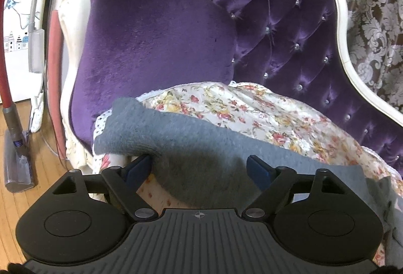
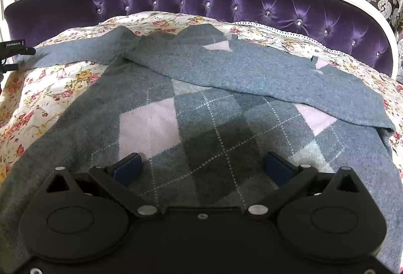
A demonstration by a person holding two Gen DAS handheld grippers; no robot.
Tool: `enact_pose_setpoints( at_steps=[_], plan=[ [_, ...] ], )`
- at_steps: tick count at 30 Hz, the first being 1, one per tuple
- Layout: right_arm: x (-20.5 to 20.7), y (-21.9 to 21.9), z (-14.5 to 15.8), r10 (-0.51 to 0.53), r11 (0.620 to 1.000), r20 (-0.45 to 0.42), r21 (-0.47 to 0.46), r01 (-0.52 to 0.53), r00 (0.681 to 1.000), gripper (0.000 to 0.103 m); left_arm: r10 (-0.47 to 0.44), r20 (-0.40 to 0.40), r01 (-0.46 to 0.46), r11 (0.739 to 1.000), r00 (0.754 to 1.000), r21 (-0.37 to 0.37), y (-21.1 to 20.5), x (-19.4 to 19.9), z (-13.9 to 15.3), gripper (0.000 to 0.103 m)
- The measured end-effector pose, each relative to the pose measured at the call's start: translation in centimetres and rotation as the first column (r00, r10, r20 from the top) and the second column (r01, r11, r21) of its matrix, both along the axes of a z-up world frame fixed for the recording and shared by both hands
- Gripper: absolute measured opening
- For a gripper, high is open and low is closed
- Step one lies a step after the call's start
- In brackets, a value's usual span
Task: Fold small clothes
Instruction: 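Move the left gripper to the other sleeve cuff and close on it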
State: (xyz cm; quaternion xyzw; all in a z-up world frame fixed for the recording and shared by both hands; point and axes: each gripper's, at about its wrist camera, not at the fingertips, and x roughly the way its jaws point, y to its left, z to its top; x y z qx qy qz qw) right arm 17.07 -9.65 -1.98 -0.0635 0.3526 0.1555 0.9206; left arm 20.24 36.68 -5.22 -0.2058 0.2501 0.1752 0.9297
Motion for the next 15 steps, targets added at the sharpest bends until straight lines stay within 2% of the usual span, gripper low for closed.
enact_pose_setpoints(
  at_steps=[2, 4, 10, 15],
  plan=[
    [0.0, 0.0, 0.0, 0.000, 1.000, 0.000, 0.000, 0.000, 1.000, 0.103, 0.013, -0.014, -0.012, 1.000, 1.000, 0.010, 0.0, 0.3, 0.0, 0.070],
    [0.0, 0.0, 0.0, -0.001, 1.000, 0.000, 0.000, 0.001, 1.000, 0.103, 0.030, -0.040, -0.030, 1.000, 0.999, 0.001, 0.1, 0.5, -0.2, 0.067],
    [0.0, 0.0, 0.0, -0.001, 1.000, 0.000, 0.001, 0.001, 1.000, 0.103, 0.068, -0.058, -0.073, 0.993, 0.996, -0.089, 0.5, -0.9, -0.9, 0.067],
    [0.1, 0.1, 0.0, 0.001, 1.000, 0.001, 0.000, -0.001, 1.000, 0.103, 0.044, -0.037, -0.048, 0.995, 0.998, -0.089, 0.5, -1.1, -1.2, 0.067]
  ],
)
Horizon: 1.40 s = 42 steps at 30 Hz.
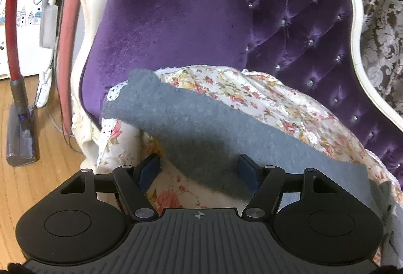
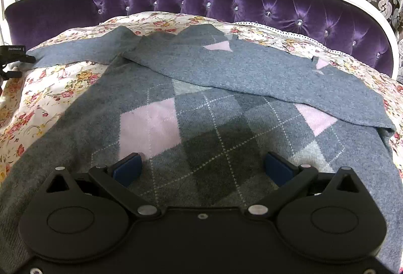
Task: Fold small clothes
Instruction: 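Move the left gripper to the other sleeve cuff and close on it, then lift the held sleeve across the sweater body and open the left gripper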
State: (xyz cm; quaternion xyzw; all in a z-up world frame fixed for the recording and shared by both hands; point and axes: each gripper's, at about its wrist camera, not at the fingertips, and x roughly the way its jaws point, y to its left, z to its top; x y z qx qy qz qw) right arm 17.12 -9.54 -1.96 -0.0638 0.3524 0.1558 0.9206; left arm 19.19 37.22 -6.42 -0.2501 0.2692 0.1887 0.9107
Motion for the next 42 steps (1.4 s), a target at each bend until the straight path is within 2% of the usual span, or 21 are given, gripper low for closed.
enact_pose_setpoints(
  at_steps=[3, 6, 8, 11, 17, 24, 25, 26, 27, 29, 32, 36, 39, 42],
  plan=[
    [0.0, 0.0, 0.0, -0.001, 1.000, 0.000, 0.000, 0.001, 1.000, 0.103, 0.001, 0.007, -0.001, 1.000, 1.000, 0.003, 0.2, 0.8, 0.3, 0.067],
    [0.0, 0.0, 0.0, -0.001, 1.000, 0.000, -0.001, 0.001, 1.000, 0.103, 0.022, 0.000, -0.022, 0.999, 1.000, -0.034, 0.8, 1.1, 0.2, 0.065],
    [0.0, 0.0, 0.0, -0.001, 1.000, 0.000, 0.000, 0.001, 1.000, 0.103, 0.044, 0.004, -0.043, 0.998, 0.999, -0.056, 1.1, 0.8, 0.1, 0.056],
    [0.0, 0.0, 0.0, -0.001, 1.000, 0.000, 0.000, 0.001, 1.000, 0.103, 0.070, 0.009, -0.069, 0.995, 0.998, -0.076, 1.4, 0.3, 0.2, 0.049],
    [0.0, 0.0, 0.0, -0.001, 1.000, 0.001, 0.001, 0.001, 1.000, 0.103, 0.045, 0.058, -0.043, 0.998, 0.997, -0.047, 0.9, 0.0, 1.4, 0.048],
    [0.0, 0.0, 0.0, -0.002, 1.000, 0.001, 0.001, 0.002, 1.000, 0.103, 0.045, 0.031, -0.043, 0.997, 0.999, -0.060, 1.5, 2.0, 1.1, 0.048],
    [0.0, 0.0, 0.1, -0.002, 1.000, 0.001, 0.001, 0.002, 1.000, 0.103, 0.047, 0.026, -0.046, 0.997, 0.999, -0.057, 1.6, 2.1, 1.2, 0.038],
    [0.0, 0.0, 0.1, -0.002, 1.000, 0.001, 0.001, 0.002, 1.000, 0.103, 0.056, 0.017, -0.055, 0.998, 0.998, -0.044, 1.6, 2.2, 1.3, 0.011],
    [0.0, 0.0, 0.1, -0.003, 1.000, 0.001, 0.001, 0.003, 1.000, 0.103, 0.058, 0.014, -0.057, 0.998, 0.998, -0.034, 1.7, 2.2, 1.4, 0.006],
    [0.1, 0.0, 0.1, -0.003, 1.000, 0.001, 0.002, 0.003, 1.000, 0.103, 0.041, 0.040, -0.039, 0.998, 0.998, -0.044, 1.8, 2.0, 1.9, 0.006],
    [0.0, 0.0, 0.1, 0.002, 1.000, 0.001, 0.005, -0.002, 1.000, 0.103, 0.005, 0.078, -0.007, 1.000, 0.997, 0.014, 0.5, 1.5, 4.2, 0.006],
    [0.0, -0.1, 0.2, 0.013, 1.000, -0.002, 0.017, -0.013, 1.000, 0.103, -0.072, 0.145, 0.066, 0.997, 0.987, 0.046, -1.8, 0.9, 8.6, 0.006],
    [0.1, -0.6, 0.6, 0.018, 0.998, -0.010, 0.055, -0.017, 1.000, 0.103, -0.171, 0.196, 0.153, 0.983, 0.966, 0.107, -4.6, 0.7, 12.9, 0.006],
    [0.1, -1.7, 1.3, 0.007, 0.991, -0.026, 0.131, -0.004, 1.000, 0.103, -0.270, 0.255, 0.241, 0.961, 0.929, 0.137, -7.8, 0.6, 16.8, 0.006]
  ],
)
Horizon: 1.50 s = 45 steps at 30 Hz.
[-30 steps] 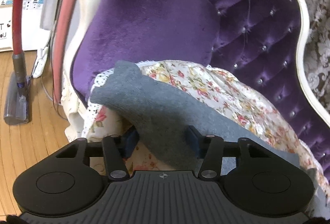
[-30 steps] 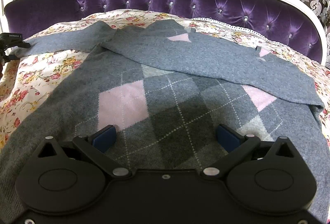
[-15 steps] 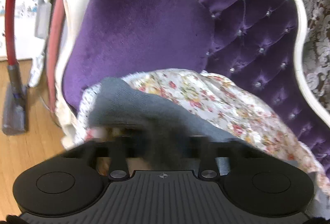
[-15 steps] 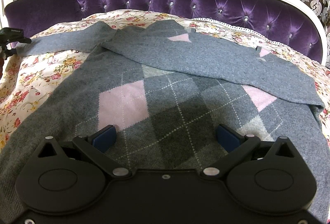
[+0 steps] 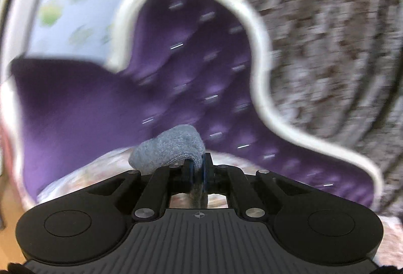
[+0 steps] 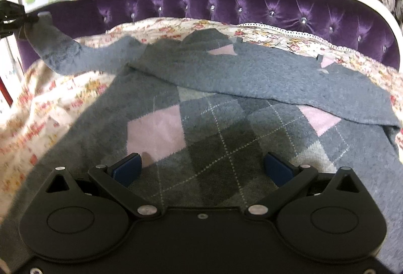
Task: Fold small clothes
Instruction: 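Lift the held sleeve across the sweater body and open the left gripper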
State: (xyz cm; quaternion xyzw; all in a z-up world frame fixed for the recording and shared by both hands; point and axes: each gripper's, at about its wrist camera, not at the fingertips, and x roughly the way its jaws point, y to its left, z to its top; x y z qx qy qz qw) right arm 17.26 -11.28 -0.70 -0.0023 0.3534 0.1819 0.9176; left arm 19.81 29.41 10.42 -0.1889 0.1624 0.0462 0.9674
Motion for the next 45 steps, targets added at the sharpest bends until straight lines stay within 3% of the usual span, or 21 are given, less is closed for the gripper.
enact_pose_setpoints(
  at_steps=[5, 10, 16, 19, 21, 23, 27, 29, 30, 33, 38, 42, 45],
  plan=[
    [-0.9, -1.9, 1.6, -0.027, 0.996, 0.015, 0.086, 0.025, 1.000, 0.103, -0.161, 0.083, 0.158, 0.986, 0.983, 0.044, -7.3, 1.1, 5.4, 0.006],
    [-2.3, -4.0, 2.6, -0.046, 0.989, 0.025, 0.138, 0.043, 0.999, 0.103, -0.318, 0.088, 0.315, 0.948, 0.944, 0.050, -15.3, 3.9, 6.4, 0.006],
    [-3.9, -6.5, 2.9, -0.087, 0.980, 0.018, 0.182, 0.083, 0.996, 0.103, -0.481, 0.007, 0.481, 0.877, 0.877, 0.008, -26.0, 7.0, 1.9, 0.007],
    [-4.4, -7.7, 2.9, -0.114, 0.975, 0.012, 0.194, 0.109, 0.993, 0.103, -0.533, -0.066, 0.529, 0.846, 0.844, -0.062, -30.5, 8.5, -2.1, 0.010],
    [-4.5, -8.4, 2.7, -0.131, 0.971, 0.003, 0.202, 0.127, 0.991, 0.103, -0.559, -0.132, 0.552, 0.829, 0.819, -0.091, -33.4, 9.3, -4.7, 0.026],
    [-4.6, -9.2, 2.4, -0.148, 0.967, -0.007, 0.208, 0.146, 0.989, 0.103, -0.590, -0.178, 0.584, 0.807, 0.788, -0.091, -35.4, 9.3, -6.4, 0.059],
    [-4.8, -10.3, 2.1, -0.178, 0.959, -0.026, 0.219, 0.179, 0.984, 0.103, -0.675, -0.221, 0.681, 0.730, 0.704, -0.057, -38.3, 8.7, -7.6, 0.085],
    [-4.7, -10.7, 1.9, -0.189, 0.955, -0.036, 0.227, 0.192, 0.981, 0.102, -0.690, -0.207, 0.700, 0.713, 0.694, -0.031, -38.8, 8.2, -7.2, 0.098],
    [-4.7, -10.9, 1.8, -0.193, 0.953, -0.039, 0.232, 0.197, 0.980, 0.103, -0.698, -0.190, 0.708, 0.706, 0.690, -0.021, -38.8, 7.7, -6.9, 0.099],
    [-4.7, -11.0, 1.9, -0.200, 0.950, -0.042, 0.235, 0.204, 0.979, 0.102, -0.694, -0.145, 0.704, 0.710, 0.705, 0.024, -37.8, 6.6, -5.4, 0.102],
    [-4.2, -11.1, 2.2, -0.198, 0.953, -0.034, 0.225, 0.201, 0.980, 0.103, -0.622, -0.098, 0.628, 0.776, 0.777, 0.055, -33.7, 5.0, -4.2, 0.102],
    [-3.0, -11.1, 2.6, -0.196, 0.952, -0.032, 0.233, 0.198, 0.980, 0.103, -0.485, -0.163, 0.506, 0.852, 0.859, 0.131, -30.0, 4.4, -6.0, 0.102],
    [-1.6, -10.6, 3.3, -0.189, 0.960, -0.007, 0.207, 0.187, 0.982, 0.103, -0.393, -0.239, 0.437, 0.883, 0.888, 0.170, -27.8, 4.3, -8.4, 0.102]
  ],
)
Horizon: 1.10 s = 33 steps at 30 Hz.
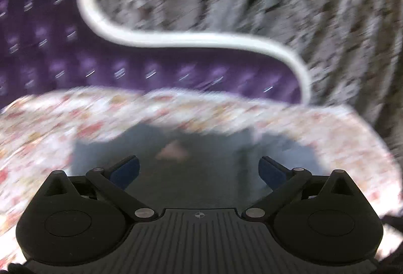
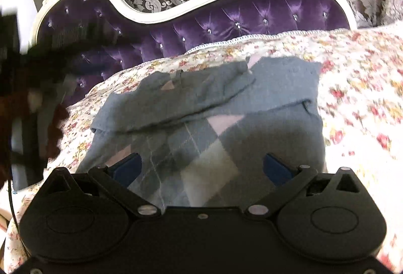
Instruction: Fold small clothes
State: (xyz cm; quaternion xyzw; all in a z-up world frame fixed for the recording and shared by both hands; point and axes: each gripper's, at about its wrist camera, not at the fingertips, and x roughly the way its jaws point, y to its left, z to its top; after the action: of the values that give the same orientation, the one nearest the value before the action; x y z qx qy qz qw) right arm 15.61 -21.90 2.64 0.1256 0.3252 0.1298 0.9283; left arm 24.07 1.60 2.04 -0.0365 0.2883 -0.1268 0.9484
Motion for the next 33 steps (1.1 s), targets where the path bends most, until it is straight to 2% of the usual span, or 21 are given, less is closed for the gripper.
enact_pose_setpoints(
  at_steps=[2, 5, 9, 10, 12, 13, 14, 16, 18, 22, 28, 29, 30, 31, 33],
  plan=[
    [1.1, 0.5, 0.5, 0.004, 1.000, 0.016, -0.027, -0.004, 1.000, 0.103, 0.035, -0.045, -0.034, 0.999, 0.998, 0.027, 1.3, -0.3, -1.8, 0.102],
    [3.4, 1.2, 1.1, 0.016, 0.998, 0.042, -0.062, -0.013, 0.999, 0.103, 0.059, -0.106, -0.056, 0.998, 0.993, 0.028, 2.6, -0.7, -3.9, 0.102],
    [7.1, 0.5, 1.3, 0.031, 0.999, 0.066, -0.034, -0.029, 0.997, 0.102, 0.055, -0.176, -0.052, 0.998, 0.983, 0.022, 3.5, -1.1, -6.4, 0.102],
    [8.0, 0.4, 1.2, 0.031, 0.999, 0.059, -0.030, -0.029, 0.998, 0.102, 0.055, -0.167, -0.051, 0.998, 0.984, 0.034, 3.5, -1.5, -6.8, 0.102],
    [9.7, -0.2, 0.7, 0.016, 0.999, 0.038, -0.029, -0.015, 0.999, 0.087, 0.050, -0.132, -0.039, 0.995, 0.990, 0.087, 2.7, -2.1, -7.0, 0.102],
    [10.4, -0.5, 0.5, 0.003, 0.999, 0.030, -0.035, -0.002, 1.000, 0.068, 0.056, -0.128, -0.044, 0.995, 0.990, 0.091, 2.6, -2.3, -6.9, 0.102],
    [10.8, -0.6, 0.4, -0.011, 0.999, 0.023, -0.044, 0.012, 1.000, 0.060, 0.061, -0.128, -0.050, 0.995, 0.990, 0.086, 2.6, -2.4, -6.9, 0.102],
    [12.1, -1.2, -0.3, -0.029, 0.999, 0.002, -0.041, 0.029, 1.000, 0.062, 0.067, -0.129, -0.059, 0.996, 0.989, 0.066, 2.8, -2.2, -6.8, 0.102],
    [13.3, -1.8, -1.1, -0.039, 0.999, -0.035, 0.000, 0.039, 0.999, 0.062, 0.067, -0.123, -0.061, 0.997, 0.990, 0.055, 3.1, -2.3, -7.0, 0.102],
    [15.0, -2.7, -2.7, -0.076, 0.996, -0.094, 0.047, 0.081, 0.993, 0.062, 0.069, -0.115, -0.063, 0.996, 0.991, 0.059, 3.1, -2.5, -7.2, 0.102],
    [16.1, -2.6, -3.9, -0.075, 0.991, -0.118, 0.103, 0.087, 0.990, 0.063, 0.071, -0.114, -0.064, 0.996, 0.991, 0.064, 3.0, -2.5, -7.2, 0.103],
    [16.2, -2.6, -3.9, -0.069, 0.990, -0.119, 0.111, 0.082, 0.991, 0.055, 0.071, -0.115, -0.064, 0.996, 0.991, 0.065, 2.9, -2.5, -7.2, 0.103],
    [16.3, -2.5, -3.8, -0.062, 0.990, -0.116, 0.122, 0.076, 0.991, 0.042, 0.072, -0.115, -0.064, 0.996, 0.991, 0.066, 2.9, -2.5, -7.2, 0.103],
    [16.3, -2.4, -3.6, -0.056, 0.988, -0.116, 0.134, 0.071, 0.992, 0.013, 0.072, -0.115, -0.064, 0.996, 0.991, 0.065, 2.9, -2.5, -7.2, 0.103],
    [15.7, -2.3, -2.5, -0.054, 0.988, -0.083, 0.141, 0.065, 0.995, 0.011, 0.072, -0.116, -0.065, 0.996, 0.991, 0.063, 2.9, -2.5, -7.2, 0.103]
  ],
)
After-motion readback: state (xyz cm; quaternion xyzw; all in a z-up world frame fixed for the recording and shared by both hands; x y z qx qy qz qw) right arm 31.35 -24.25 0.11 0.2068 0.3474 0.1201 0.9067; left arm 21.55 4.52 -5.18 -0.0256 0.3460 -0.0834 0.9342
